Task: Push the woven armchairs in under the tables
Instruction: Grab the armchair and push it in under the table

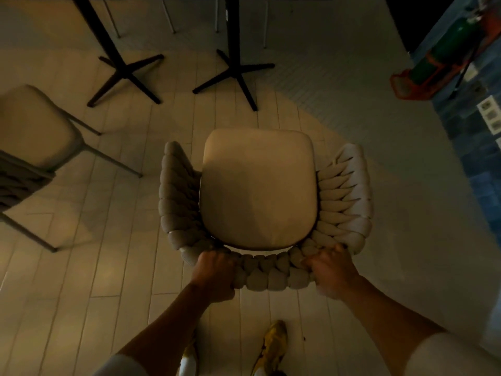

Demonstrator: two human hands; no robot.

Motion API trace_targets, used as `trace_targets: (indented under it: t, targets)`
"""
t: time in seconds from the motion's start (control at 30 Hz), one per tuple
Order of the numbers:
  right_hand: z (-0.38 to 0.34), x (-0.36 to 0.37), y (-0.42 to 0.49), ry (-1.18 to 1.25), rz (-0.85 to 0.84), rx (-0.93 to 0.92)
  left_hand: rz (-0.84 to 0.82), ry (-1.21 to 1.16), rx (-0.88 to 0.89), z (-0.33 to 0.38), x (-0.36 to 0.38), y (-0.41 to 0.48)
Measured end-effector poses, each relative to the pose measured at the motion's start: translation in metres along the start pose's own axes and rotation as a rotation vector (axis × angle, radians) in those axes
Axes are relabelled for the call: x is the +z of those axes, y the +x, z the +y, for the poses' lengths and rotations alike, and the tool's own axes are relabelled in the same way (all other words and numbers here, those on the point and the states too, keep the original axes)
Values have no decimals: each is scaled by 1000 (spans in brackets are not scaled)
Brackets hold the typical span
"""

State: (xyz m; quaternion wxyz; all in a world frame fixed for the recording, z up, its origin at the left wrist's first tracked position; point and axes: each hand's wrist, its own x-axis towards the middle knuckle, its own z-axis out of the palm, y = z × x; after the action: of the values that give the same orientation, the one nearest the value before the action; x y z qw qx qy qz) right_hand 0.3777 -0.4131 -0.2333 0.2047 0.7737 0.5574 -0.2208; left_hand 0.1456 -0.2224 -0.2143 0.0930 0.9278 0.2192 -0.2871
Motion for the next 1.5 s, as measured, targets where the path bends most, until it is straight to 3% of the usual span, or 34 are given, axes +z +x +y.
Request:
trace_targets:
  t: [0.23,0.37,0.5,0.63,0.87,1.33,1.5]
  targets:
    - [8,4,-15,110,265,-107,-19,-19,100,-8,-8,-2]
    - [8,4,-28,179,356,-110,54,-42,121,-10,-9,-7]
    - [0,10,-20,182,471,-35,357,-75,37,-15,20,1]
    - [-5,14,-7,216,597,40,588,-105,113,-19,29,4]
    - [-3,3,15,226,608,85,565,-93,93,-30,17,15]
    - [8,-26,66,241,688,75,678,-72,82,-57,-24,49]
    - [13,-38,84,227,690,72,624,-29,43,-76,-12,72]
